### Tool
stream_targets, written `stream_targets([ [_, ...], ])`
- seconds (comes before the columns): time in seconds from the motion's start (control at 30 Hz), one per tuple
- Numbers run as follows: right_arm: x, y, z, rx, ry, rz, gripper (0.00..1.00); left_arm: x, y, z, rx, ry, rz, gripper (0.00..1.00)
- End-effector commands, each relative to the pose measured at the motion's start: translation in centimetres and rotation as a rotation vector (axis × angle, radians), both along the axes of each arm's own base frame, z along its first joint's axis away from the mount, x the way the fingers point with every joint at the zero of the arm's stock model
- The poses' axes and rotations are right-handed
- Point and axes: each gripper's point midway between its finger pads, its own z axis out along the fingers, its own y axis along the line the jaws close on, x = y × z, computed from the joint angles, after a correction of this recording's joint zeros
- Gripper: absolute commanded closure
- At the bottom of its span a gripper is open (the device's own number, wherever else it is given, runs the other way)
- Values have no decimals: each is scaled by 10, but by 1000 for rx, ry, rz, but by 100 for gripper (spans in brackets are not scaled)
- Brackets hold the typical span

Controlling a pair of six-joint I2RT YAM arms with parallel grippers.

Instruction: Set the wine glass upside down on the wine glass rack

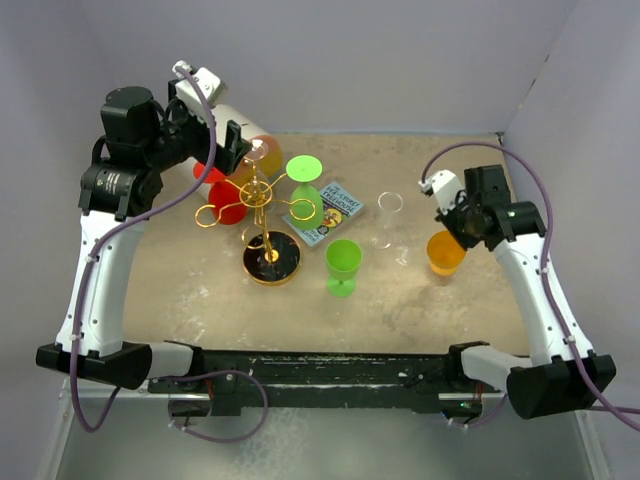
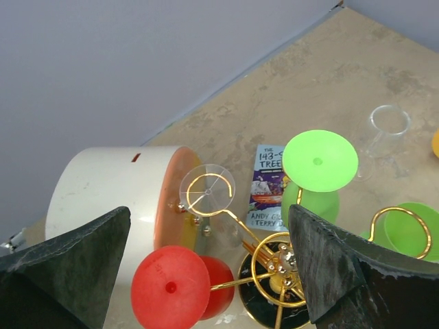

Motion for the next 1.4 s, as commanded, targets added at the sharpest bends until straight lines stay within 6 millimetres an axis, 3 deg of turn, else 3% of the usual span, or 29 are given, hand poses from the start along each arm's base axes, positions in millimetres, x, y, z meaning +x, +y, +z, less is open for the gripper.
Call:
stream_targets([
  [0.0,37,-31,59,-58,-233,-183,100,-8,-14,19,-104,-15,-69,1],
  [0.3,82,-27,163,7,-534,-206,100,-13,-19,17,-125,-1,-99,1],
  [0.67,97,-19,252,112,-803,-213,100,-15,-18,23,-130,-21,-92,0],
  [0.83,91,12,293,300,-945,-94,100,-12,-6,36,-136,-58,-20,1],
  [0.97,86,46,314,459,-953,34,100,-13,-6,42,-159,-63,-15,1],
  [1.23,81,102,347,785,-888,200,100,-17,-26,49,-256,-16,-115,1],
  [1.37,81,130,351,920,-809,272,100,-18,-43,56,-368,36,-176,4],
])
